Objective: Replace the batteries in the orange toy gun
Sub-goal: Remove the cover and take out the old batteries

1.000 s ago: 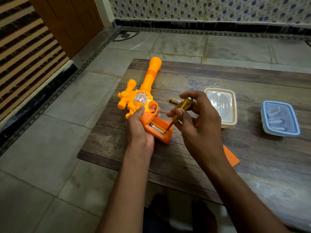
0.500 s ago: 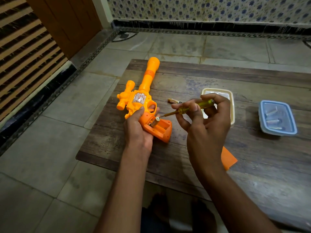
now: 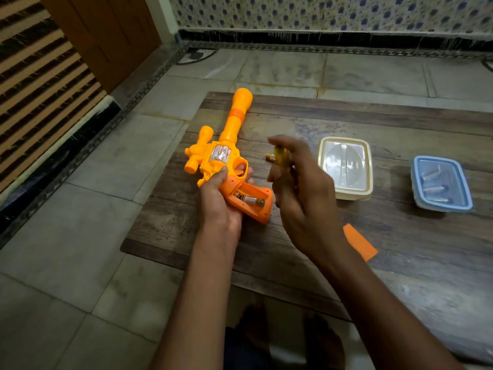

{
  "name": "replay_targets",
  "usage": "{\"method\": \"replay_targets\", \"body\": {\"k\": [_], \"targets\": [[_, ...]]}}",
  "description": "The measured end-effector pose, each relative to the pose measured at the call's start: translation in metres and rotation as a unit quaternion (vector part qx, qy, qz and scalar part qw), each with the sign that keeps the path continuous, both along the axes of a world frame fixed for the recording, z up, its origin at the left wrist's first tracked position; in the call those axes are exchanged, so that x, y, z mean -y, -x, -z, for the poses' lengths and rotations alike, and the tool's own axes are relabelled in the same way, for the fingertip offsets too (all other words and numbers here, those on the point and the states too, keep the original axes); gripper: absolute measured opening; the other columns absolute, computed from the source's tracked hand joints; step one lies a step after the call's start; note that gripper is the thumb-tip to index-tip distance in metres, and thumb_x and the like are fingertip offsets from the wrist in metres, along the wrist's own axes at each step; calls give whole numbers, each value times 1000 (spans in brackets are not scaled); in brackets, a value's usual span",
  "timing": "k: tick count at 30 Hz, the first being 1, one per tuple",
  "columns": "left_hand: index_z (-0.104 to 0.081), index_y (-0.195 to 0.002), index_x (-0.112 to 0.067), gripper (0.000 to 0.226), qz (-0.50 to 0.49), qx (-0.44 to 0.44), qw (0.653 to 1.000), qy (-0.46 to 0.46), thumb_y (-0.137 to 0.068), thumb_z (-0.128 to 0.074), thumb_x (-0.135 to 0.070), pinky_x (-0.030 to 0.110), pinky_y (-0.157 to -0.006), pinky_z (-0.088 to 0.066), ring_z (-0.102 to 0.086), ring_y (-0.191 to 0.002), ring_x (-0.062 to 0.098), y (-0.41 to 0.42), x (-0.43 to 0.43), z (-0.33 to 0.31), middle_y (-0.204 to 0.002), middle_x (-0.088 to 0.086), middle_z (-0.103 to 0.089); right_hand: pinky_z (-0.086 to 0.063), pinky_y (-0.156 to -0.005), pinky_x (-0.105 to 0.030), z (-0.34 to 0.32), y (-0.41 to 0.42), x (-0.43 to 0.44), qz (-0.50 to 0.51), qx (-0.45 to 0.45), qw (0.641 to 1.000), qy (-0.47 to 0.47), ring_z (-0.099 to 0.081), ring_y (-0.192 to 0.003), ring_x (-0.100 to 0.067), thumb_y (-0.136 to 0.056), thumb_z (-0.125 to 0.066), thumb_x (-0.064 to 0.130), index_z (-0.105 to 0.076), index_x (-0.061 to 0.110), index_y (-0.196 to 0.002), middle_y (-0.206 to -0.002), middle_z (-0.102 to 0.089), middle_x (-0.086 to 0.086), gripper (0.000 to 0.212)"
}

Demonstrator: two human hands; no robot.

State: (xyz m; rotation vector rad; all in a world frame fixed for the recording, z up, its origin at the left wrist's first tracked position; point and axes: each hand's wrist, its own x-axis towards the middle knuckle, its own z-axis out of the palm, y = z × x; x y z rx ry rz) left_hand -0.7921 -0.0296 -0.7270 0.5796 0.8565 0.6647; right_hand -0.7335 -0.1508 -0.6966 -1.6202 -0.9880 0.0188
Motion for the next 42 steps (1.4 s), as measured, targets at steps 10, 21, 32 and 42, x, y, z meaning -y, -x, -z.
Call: {"method": "replay_targets", "body": {"k": [10,21,32,42], "targets": [[-60,-129,-9,30,9,10,1000,-5,-104,-47,-18,48,-88,-57,-76,-82,26,2,0,-5,-94,13,-77,-48,-68,-30,8,1,0,-16,105,970,220,-67,-78,-21,-87,-76,20,-62,19,-132,-102,-75,-7,48],[-53,-142,-6,41,-35,19,999,6,-102,-50,-14,49,-93,-58,-72,-98,36,-3,0,-3,-117,24,-71,-57,-76,-36,2,-19,-18,156,8,973,169,-71,-86,-31,-87,-71,3,-62,13,-117,-95,-75,-12,34],[-57,-133,-9,33,-49,37,998,28,-101,-52,-13,43,-83,-61,-75,-91,36,-1,-6,2,-103,20,-75,-54,-64,-45,25,-27,-54,176,37,944,277,-66,-85,-43,-89,-66,4,-58,7,-103,-91,-70,-23,16],[-56,-137,-8,37,-45,37,998,27,-100,-52,-13,38,-74,-60,-77,-90,35,1,-7,2,-105,19,-76,-34,-64,-36,22,-35,-57,191,77,925,318,-62,-89,-42,-87,-52,-8,-58,4,-110,-99,-66,-25,26]]}}
